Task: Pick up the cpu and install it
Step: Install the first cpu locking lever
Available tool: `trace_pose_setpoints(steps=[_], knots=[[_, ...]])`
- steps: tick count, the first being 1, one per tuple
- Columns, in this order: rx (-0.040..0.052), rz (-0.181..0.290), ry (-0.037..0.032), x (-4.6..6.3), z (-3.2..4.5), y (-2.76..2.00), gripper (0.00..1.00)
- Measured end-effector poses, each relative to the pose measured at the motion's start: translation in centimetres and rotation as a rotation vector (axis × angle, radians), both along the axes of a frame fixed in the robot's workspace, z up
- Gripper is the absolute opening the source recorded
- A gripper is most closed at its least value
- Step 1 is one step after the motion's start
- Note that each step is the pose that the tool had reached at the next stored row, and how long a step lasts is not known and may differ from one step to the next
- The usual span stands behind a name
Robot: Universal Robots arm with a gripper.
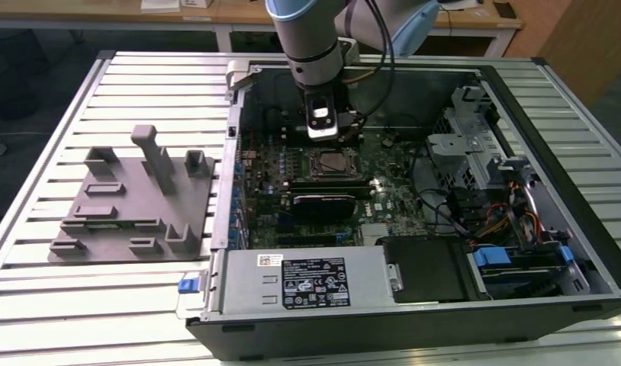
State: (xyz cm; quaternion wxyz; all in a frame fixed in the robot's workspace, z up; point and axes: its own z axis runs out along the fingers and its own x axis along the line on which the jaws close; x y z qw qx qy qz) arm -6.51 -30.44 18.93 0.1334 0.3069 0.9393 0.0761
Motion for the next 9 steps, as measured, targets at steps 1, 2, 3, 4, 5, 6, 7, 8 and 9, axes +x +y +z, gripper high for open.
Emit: trace_pose_setpoints(steps=[1, 2, 3, 4, 5, 6, 7, 8, 9], knots=[[0.0, 0.0, 0.0001, 0.03, 0.02, 0.0, 0.11], [0.0001, 0.0, 0.0, 0.07, 0.03, 0.0, 0.11], [0.0002, 0.0, 0.0, 0.1, 0.05, 0.0, 0.11], [0.0002, 0.0, 0.0, 0.12, 0.08, 0.0, 0.11], [0.0001, 0.0, 0.0002, 0.14, 0.12, 0.0, 0.11], [0.0, 0.0, 0.0003, 0.14, 0.17, -0.01, 0.11], [0.0001, 0.0, 0.0003, 0.16, 0.2, -0.01, 0.11], [0.0002, 0.0, 0.0002, 0.18, 0.23, -0.02, 0.11], [0.0002, 0.0, 0.0001, 0.19, 0.24, -0.03, 0.11]])
